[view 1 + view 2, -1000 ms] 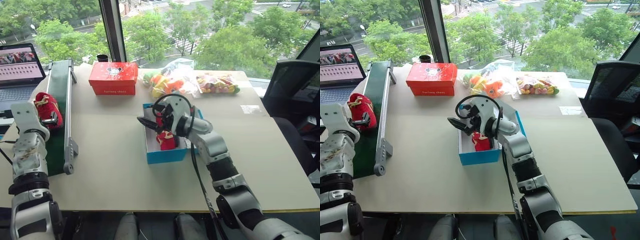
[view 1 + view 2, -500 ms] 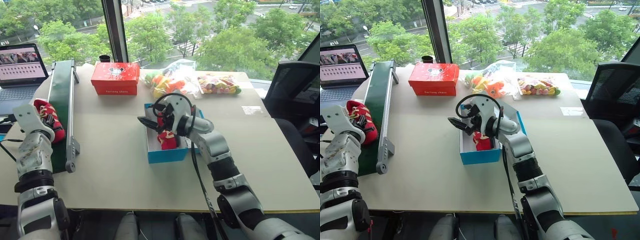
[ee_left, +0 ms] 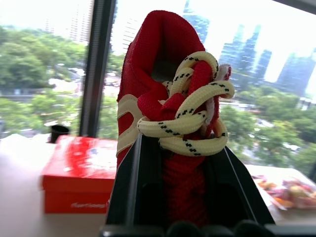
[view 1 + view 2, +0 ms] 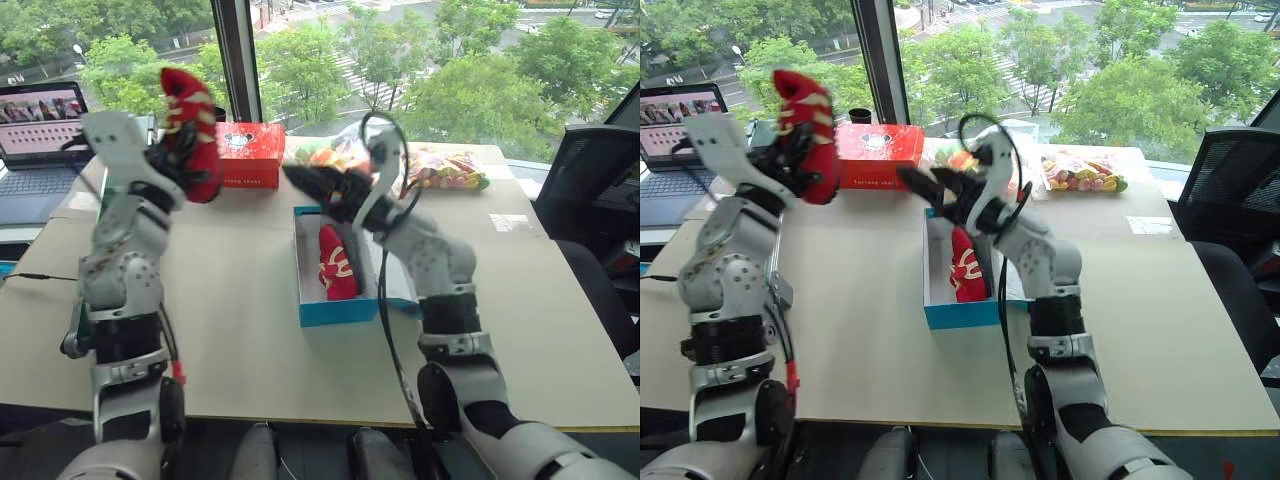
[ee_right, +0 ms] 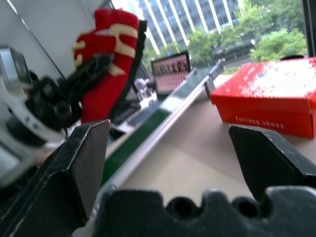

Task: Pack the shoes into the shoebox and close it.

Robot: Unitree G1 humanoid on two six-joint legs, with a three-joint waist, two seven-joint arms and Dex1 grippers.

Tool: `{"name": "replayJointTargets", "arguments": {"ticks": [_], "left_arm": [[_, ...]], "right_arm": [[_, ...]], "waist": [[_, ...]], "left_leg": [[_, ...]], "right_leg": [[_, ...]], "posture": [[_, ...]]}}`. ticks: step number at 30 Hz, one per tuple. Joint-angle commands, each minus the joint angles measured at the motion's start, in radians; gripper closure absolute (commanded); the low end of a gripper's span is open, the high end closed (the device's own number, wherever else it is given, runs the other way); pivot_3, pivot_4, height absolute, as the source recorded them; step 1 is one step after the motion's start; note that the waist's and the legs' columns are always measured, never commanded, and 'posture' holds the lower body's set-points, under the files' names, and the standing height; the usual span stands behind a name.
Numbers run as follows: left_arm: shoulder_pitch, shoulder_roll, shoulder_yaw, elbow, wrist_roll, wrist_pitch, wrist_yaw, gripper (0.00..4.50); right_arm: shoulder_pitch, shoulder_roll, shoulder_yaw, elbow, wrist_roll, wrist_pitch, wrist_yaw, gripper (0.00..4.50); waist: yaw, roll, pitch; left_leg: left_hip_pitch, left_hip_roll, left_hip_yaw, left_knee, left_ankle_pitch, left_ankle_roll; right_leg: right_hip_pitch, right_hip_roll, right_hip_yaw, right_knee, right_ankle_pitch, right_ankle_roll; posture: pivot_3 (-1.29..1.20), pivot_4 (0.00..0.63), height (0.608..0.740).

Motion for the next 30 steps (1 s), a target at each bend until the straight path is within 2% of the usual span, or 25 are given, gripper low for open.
{"name": "replayJointTargets", "arguments": {"ticks": [1, 5, 17, 27, 29, 30], "left_arm": [[-0.032, -0.022, -0.004, -0.095, -0.045, 0.042, 0.025, 3.99], [-0.045, -0.059, -0.02, -0.131, -0.079, 0.08, 0.037, 3.99], [-0.07, -0.146, -0.057, -0.13, -0.108, 0.103, 0.051, 3.99], [-0.105, -0.221, -0.092, -0.13, -0.113, 0.111, 0.072, 3.99], [-0.111, -0.226, -0.081, -0.13, -0.122, 0.113, 0.08, 4.01], [-0.112, -0.225, -0.079, -0.13, -0.121, 0.113, 0.08, 4.01]], "right_arm": [[-0.026, 0.009, -0.102, 0.006, 0.123, 0.044, -0.098, 0.0], [-0.02, -0.001, -0.094, -0.008, 0.139, 0.063, -0.118, 0.0], [0.026, -0.004, -0.001, -0.099, 0.146, 0.117, -0.109, 0.0], [0.03, -0.008, 0.04, -0.09, 0.126, 0.108, -0.109, 0.0], [0.032, -0.008, 0.036, -0.092, 0.133, 0.108, -0.107, 0.51], [0.033, -0.008, 0.036, -0.095, 0.135, 0.109, -0.105, 0.63]], "waist": [[-0.007, 0.0, 0.0], [-0.022, 0.0, 0.0], [-0.019, 0.0, 0.0], [-0.018, 0.0, 0.0], [-0.019, 0.0, 0.0], [-0.019, 0.0, 0.0]], "left_leg": [[0.0, 0.0, 0.0, 0.0, 0.0, 0.0], [0.0, 0.0, 0.0, 0.0, 0.0, 0.0], [-0.001, -0.001, 0.0, 0.0, 0.0, 0.0], [-0.001, -0.001, 0.0, 0.0, 0.0, 0.0], [-0.002, -0.001, 0.0, 0.0, 0.0, 0.0], [-0.002, -0.001, 0.0, 0.0, 0.0, 0.0]], "right_leg": [[0.0, 0.0, 0.0, 0.0, 0.0, 0.0], [-0.001, 0.0, 0.001, 0.0, 0.0, 0.0], [0.0, 0.0, 0.001, -0.002, 0.0, 0.0], [0.0, 0.0, 0.001, -0.003, 0.0, 0.0], [0.0, 0.0, 0.001, -0.003, 0.0, 0.0], [0.0, 0.0, 0.001, -0.003, 0.0, 0.0]], "posture": [[0.0, 0.15, 0.739], [0.0, 0.15, 0.739], [0.0, 0.15, 0.739], [0.0, 0.15, 0.739], [0.0, 0.15, 0.739], [0.0, 0.15, 0.739]]}}
